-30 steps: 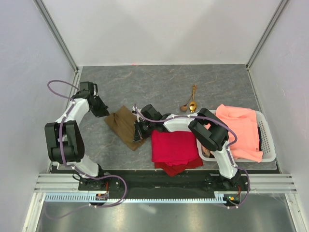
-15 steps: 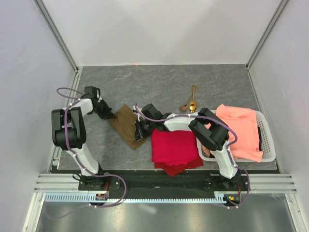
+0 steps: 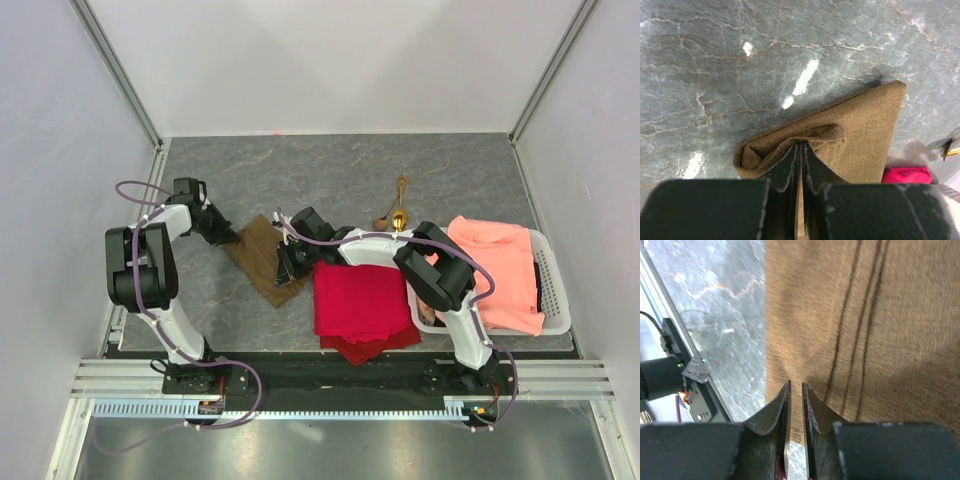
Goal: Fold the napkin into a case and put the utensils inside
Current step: Smooth out the 2/3-rectangle-folded napkin at the center of the board.
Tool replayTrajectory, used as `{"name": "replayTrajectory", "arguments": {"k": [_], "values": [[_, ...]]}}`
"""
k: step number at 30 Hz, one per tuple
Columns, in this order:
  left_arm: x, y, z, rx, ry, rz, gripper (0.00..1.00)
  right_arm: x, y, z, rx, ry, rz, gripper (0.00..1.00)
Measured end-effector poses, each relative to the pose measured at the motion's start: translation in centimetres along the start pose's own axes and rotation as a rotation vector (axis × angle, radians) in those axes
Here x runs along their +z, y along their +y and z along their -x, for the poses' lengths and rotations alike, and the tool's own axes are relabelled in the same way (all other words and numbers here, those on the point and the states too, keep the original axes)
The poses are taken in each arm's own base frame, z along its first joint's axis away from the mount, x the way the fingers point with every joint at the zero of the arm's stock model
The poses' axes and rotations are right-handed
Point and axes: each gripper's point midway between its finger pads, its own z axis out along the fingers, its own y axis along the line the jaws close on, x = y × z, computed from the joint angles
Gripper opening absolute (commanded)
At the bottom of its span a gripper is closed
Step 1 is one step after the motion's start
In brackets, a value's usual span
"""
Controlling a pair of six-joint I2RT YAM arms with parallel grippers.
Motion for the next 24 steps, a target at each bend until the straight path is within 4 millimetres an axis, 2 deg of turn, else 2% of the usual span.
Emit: {"name": "replayTrajectory", "arguments": {"k": [4, 9, 12, 17, 24], "values": [[-1.1, -0.8, -0.1, 0.010, -0.014, -0.033, 0.16, 0.1, -0.7, -0.8, 0.005, 0.018, -0.012, 0.19], [-2.7, -2.1, -0.2, 0.023, -0.037, -0.087, 0.15, 0.1, -1.0, -0.7, 0.003, 0.017, -0.016, 0.19], [-2.1, -2.3, -0.3, 0.006, -0.018, -0.109, 0.15, 0.0, -1.0, -0.7, 0.004, 0.017, -0.016, 0.18], [1.1, -1.1, -1.3, -0.058, 0.060, -0.090, 0.13, 0.1, -1.0, -0.7, 0.007, 0.017, -0.015, 0.19], [1.9, -2.1, 0.8, -0.079, 0.065, -0.093, 0.12, 0.8, -1.0, -0.8, 0.033, 0.009, -0.008, 0.17]]}}
